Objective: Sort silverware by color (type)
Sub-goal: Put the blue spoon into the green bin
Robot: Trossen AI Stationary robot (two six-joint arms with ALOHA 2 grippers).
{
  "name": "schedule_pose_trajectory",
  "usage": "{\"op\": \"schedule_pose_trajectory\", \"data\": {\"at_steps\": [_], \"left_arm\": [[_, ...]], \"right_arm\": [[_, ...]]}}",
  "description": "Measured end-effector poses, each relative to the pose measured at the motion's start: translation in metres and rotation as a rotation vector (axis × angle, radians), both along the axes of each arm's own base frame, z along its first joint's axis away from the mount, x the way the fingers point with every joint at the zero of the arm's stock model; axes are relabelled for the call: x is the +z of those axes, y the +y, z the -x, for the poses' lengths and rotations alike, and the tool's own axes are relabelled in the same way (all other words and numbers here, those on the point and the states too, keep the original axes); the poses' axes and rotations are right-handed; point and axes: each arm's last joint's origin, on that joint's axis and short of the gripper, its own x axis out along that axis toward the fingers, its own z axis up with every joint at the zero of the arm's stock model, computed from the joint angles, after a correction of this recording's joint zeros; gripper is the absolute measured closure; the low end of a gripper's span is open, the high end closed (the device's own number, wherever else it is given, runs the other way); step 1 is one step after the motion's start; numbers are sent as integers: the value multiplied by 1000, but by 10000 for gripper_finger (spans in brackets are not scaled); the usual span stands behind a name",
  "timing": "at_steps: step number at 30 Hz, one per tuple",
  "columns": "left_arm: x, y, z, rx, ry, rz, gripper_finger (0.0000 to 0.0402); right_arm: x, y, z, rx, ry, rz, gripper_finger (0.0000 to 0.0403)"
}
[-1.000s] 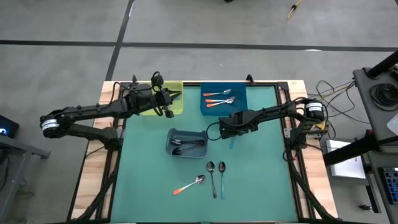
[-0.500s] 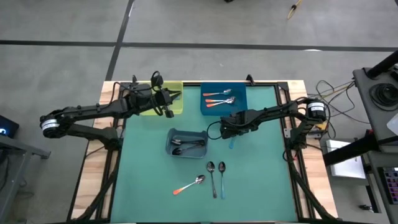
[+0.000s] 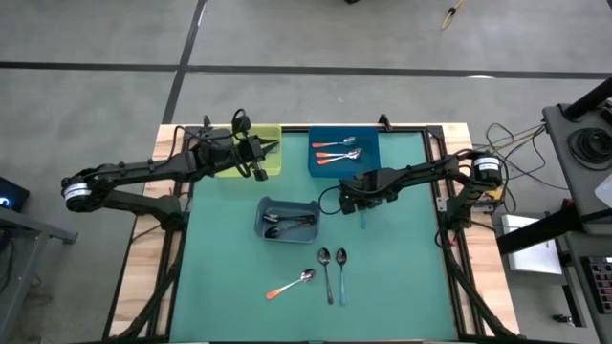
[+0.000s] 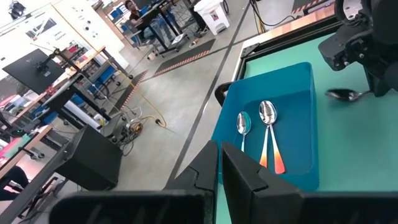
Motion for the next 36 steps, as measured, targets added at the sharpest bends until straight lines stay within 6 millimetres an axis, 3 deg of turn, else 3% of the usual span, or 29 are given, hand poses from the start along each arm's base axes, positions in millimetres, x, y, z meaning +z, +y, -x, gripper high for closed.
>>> {"op": "schedule_pose_trajectory", "data": {"at_steps": [3,10,15,21,27,36], "left_arm": [[0,0,0,0,0,0,400],[0,0,0,3,-8,13,400],[0,0,0,11,-25,42,400],[0,0,0,22,-54,86,400],[1,0,0,40,-106,162,400],[3,-5,-3,-96,-216,370,400]], "right_arm": [[0,0,0,9,-2,-3,388],[5,1,-1,68,8,-23,389],[20,5,2,196,-17,-81,390],[44,14,5,366,-97,-31,390],[66,21,1,489,-210,164,390],[99,23,-28,756,-478,597,390]]}}
